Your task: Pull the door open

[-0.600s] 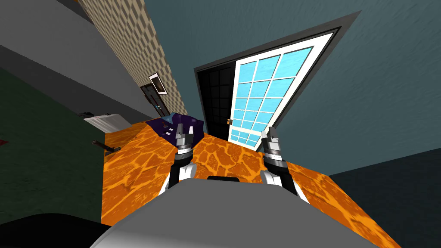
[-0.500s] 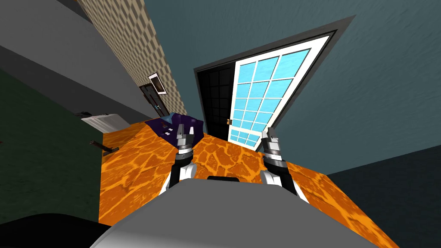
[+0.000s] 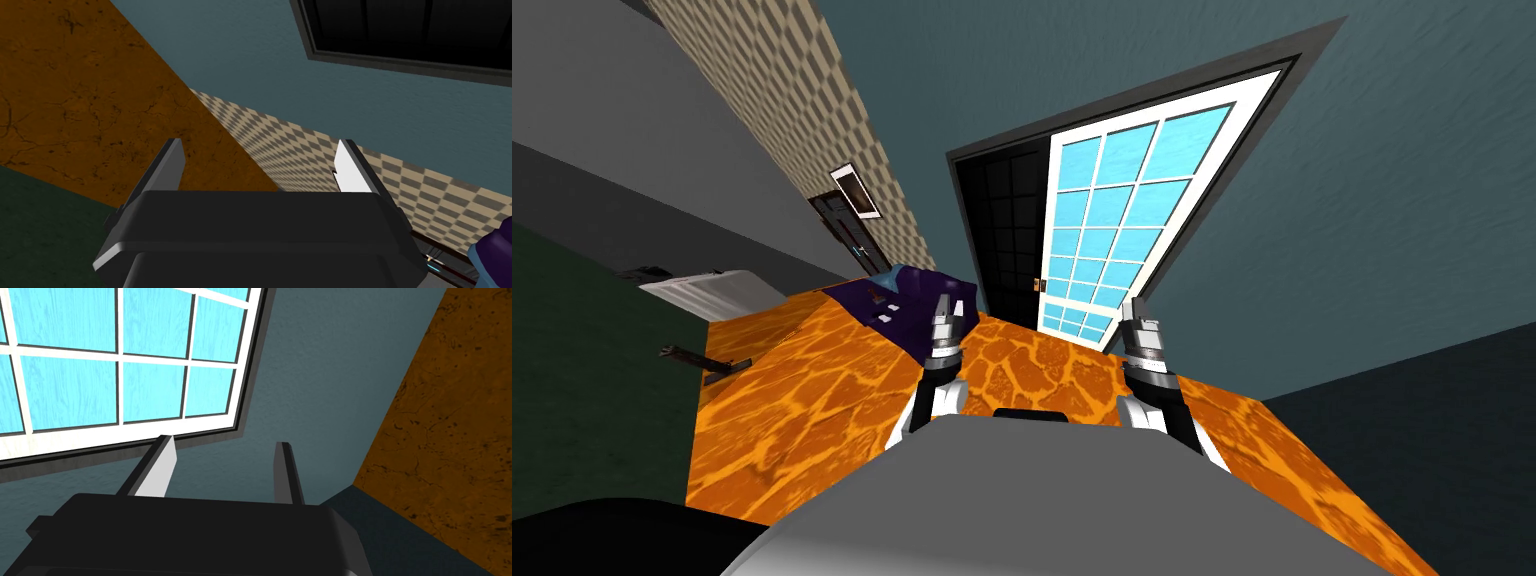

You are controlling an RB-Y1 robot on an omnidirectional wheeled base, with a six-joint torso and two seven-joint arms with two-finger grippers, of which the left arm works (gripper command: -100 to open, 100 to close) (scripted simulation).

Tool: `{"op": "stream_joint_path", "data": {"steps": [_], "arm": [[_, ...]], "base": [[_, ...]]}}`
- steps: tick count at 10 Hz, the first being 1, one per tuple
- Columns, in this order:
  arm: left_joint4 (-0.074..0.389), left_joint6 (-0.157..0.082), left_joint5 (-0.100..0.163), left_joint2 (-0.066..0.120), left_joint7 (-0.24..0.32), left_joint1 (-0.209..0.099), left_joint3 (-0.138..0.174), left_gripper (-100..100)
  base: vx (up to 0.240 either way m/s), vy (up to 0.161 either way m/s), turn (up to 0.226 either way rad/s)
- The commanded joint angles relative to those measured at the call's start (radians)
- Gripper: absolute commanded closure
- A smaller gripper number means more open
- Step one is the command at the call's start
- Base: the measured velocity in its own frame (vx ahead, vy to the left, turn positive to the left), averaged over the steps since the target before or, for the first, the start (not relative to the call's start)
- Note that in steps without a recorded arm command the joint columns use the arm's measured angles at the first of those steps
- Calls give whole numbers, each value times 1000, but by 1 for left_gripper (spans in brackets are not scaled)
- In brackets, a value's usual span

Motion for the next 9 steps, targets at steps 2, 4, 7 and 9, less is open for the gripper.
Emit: {"op": "stream_joint_path", "data": {"steps": [2,4,7,9], "arm": [[46,-7,-14,7,-54,-7,9,-100],[82,-13,-22,13,-88,-14,18,-100],[143,-22,-36,21,-146,-27,33,-100],[185,-29,-46,26,-185,-36,44,-100]], "base": [[108,-27,-73],[82,-10,-69],[89,-16,-76],[114,-5,-82]]}}
